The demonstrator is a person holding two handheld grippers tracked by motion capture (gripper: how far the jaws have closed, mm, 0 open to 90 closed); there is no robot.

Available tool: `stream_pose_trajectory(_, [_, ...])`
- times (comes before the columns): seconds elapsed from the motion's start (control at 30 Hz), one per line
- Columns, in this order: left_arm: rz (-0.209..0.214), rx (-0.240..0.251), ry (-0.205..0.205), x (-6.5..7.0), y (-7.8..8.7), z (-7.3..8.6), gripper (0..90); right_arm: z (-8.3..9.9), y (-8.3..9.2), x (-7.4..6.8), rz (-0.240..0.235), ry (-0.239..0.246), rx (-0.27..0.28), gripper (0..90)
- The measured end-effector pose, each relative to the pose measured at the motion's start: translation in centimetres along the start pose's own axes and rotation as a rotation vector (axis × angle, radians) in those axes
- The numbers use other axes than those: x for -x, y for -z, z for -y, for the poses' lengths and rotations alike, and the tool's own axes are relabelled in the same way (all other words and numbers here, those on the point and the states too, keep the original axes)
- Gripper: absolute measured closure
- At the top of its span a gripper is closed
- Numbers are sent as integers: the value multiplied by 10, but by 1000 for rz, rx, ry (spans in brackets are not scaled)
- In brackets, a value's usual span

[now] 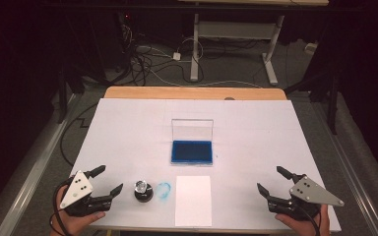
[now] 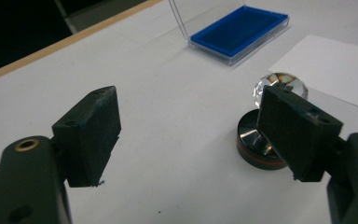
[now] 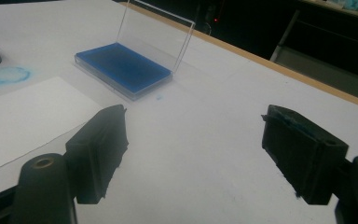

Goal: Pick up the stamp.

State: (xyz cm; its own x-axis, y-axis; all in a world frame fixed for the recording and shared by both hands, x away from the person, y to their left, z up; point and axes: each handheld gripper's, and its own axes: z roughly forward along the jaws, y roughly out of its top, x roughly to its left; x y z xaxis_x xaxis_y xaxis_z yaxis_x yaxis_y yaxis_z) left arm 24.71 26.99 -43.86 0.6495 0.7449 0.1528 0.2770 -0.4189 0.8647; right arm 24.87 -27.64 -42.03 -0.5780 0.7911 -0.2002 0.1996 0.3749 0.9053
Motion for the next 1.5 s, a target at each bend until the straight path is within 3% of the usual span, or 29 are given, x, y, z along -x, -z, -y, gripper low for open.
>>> stream_pose_trajectory(0.2, [14,-51,-10,0,-7,0,209,2,-7,3,-23,-1,-19,212])
stream_pose_trajectory(0.23, [39,-75,9,-1,-10,2,217,2,-7,3,-25,-2,-21,213])
stream_pose_trajectory(0.37, [75,-96,31,-3,-14,2,226,1,-9,-1,-20,29,-54,219])
stream_pose_trajectory(0.57, [74,-147,9,0,-12,-4,279,-1,-12,-2,-29,34,-61,220])
stream_pose_trajectory(0.8, [117,-214,12,1,-10,-27,277,0,-16,-4,-46,40,-77,220])
stream_pose_trajectory(0.9, [134,-223,1,3,-12,-33,277,1,-17,-4,-45,37,-87,219])
stream_pose_trajectory(1.0, [169,-284,-32,8,-19,-44,277,1,-18,-5,-47,46,-96,220])
stream_pose_trajectory(1.13, [208,-326,-54,14,-27,-48,277,2,-20,-5,-51,52,-107,220])
stream_pose_trajectory(1.5, [262,-462,-100,23,-56,-59,277,3,-21,-7,-62,59,-126,222])
